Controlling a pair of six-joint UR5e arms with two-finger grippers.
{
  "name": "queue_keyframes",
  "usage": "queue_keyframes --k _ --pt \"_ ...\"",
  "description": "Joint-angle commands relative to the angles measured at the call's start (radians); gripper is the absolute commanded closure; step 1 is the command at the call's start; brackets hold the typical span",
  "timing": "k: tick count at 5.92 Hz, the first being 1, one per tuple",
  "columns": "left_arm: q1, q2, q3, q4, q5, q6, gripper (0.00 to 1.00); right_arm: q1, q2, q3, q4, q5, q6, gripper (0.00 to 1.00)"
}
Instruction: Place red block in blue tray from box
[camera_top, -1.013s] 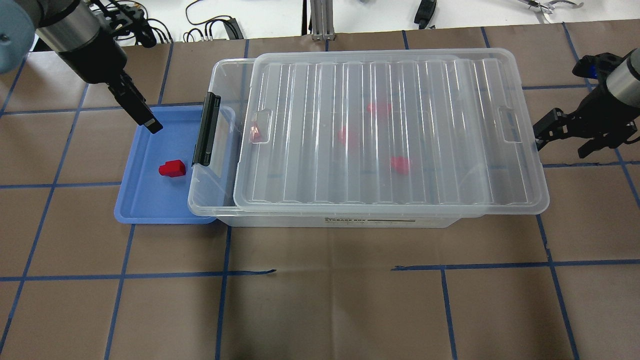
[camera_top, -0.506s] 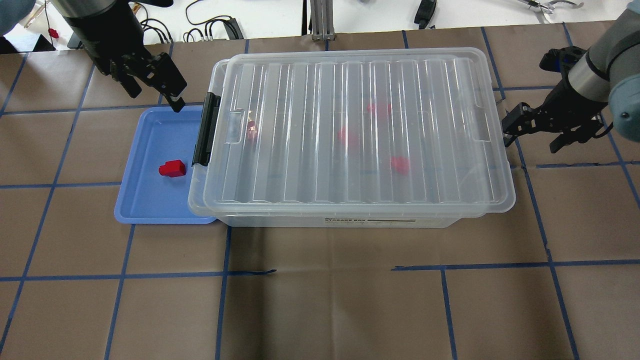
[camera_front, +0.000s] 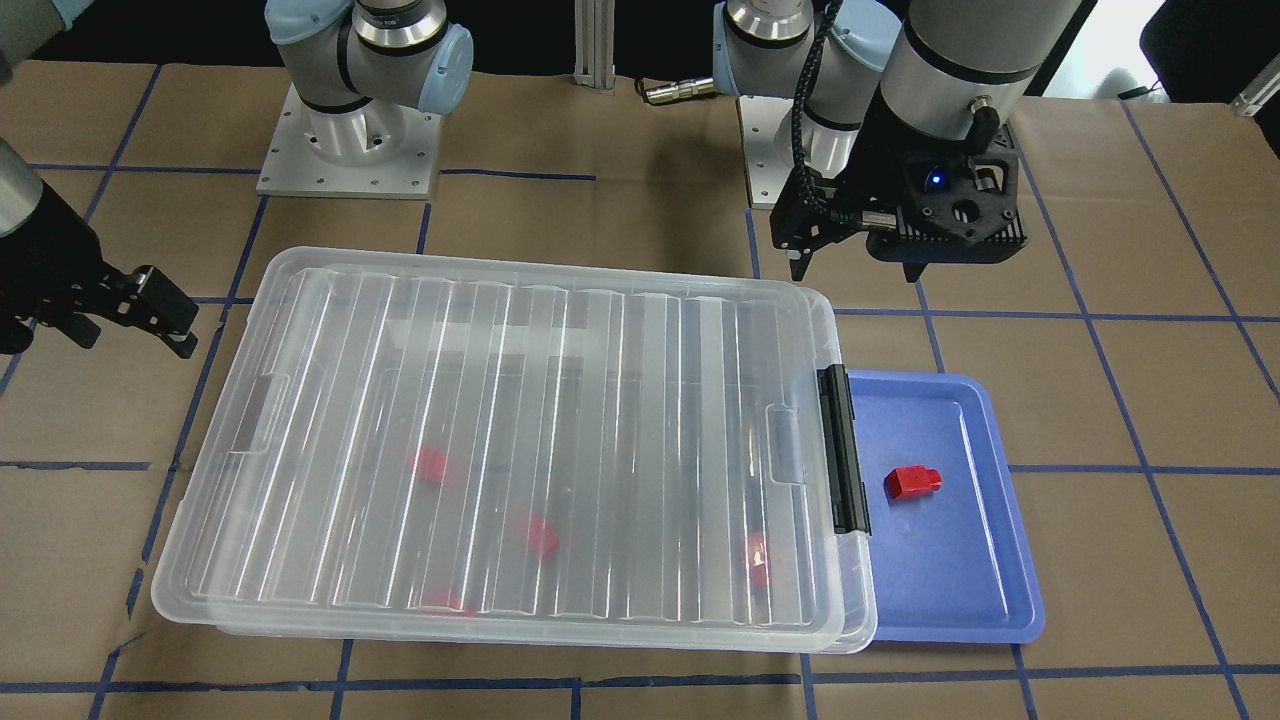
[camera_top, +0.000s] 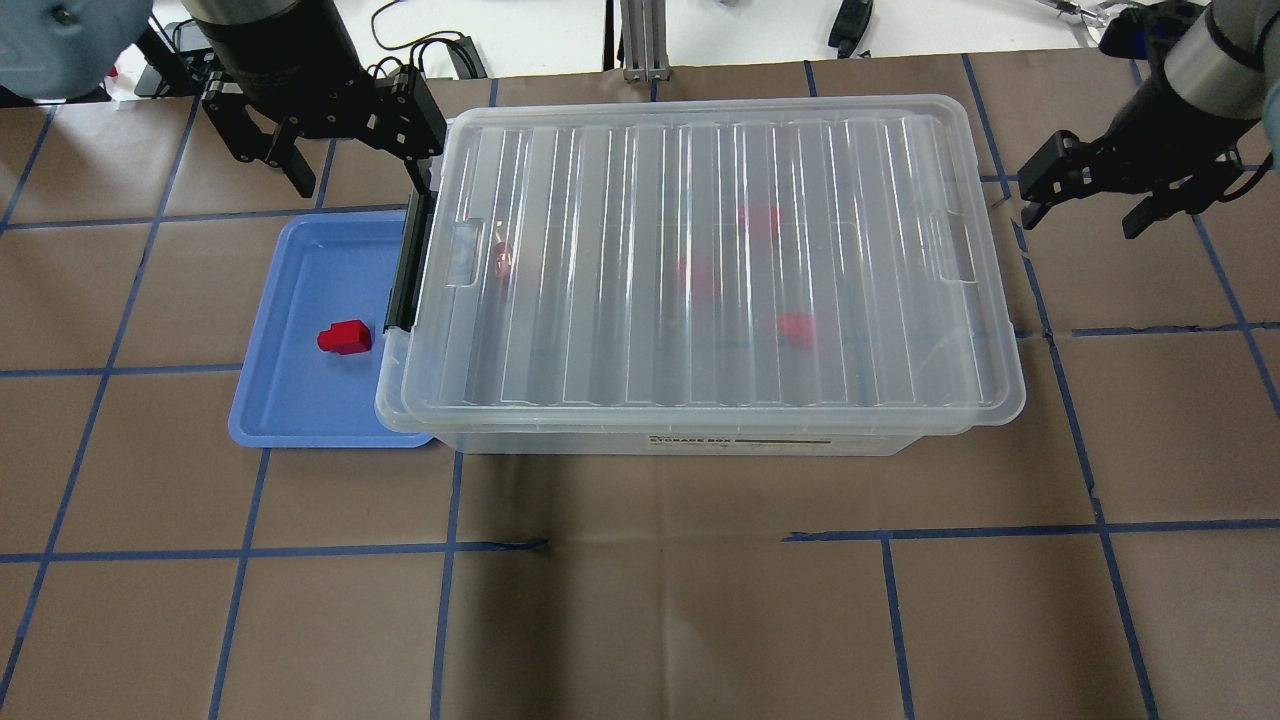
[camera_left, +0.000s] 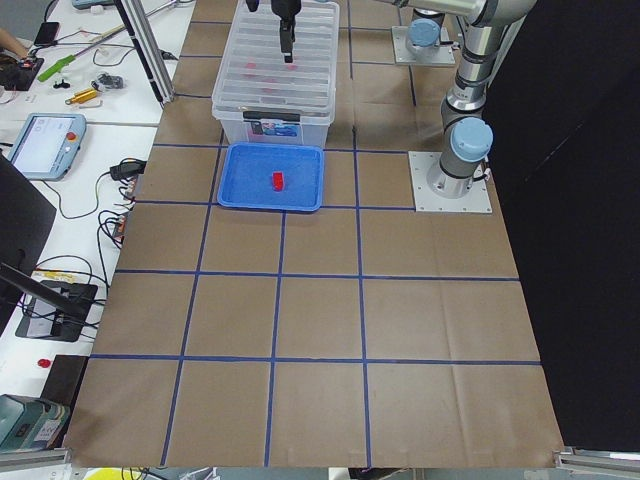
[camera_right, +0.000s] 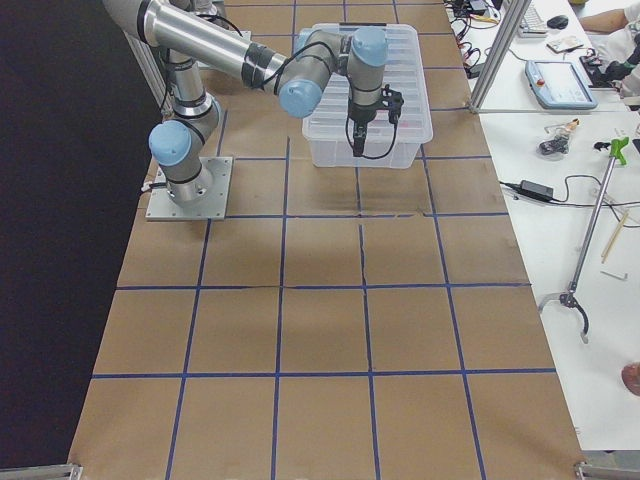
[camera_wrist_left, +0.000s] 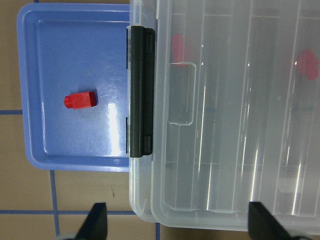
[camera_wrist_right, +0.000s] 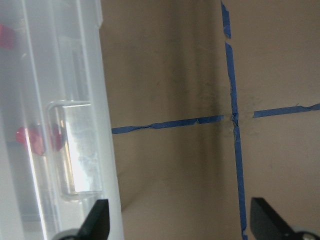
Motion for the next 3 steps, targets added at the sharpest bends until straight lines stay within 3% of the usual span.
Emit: queue_keyframes --k 1,2,3 --pt "0.010 0.104 -0.121 0.081 -0.007 -0.006 0.02 0.137 -0.001 -0.128 0.151 -0.013 0.216 0.00" --pt "0.026 0.146 -0.187 0.143 -0.008 -0.004 0.02 0.267 -0.003 -0.134 0.148 -0.086 0.326 0.00" --pt "0.034 0.154 -0.203 0.152 -0.027 -0.003 0.02 0.328 0.012 -0.139 0.142 -0.092 0.359 0.00"
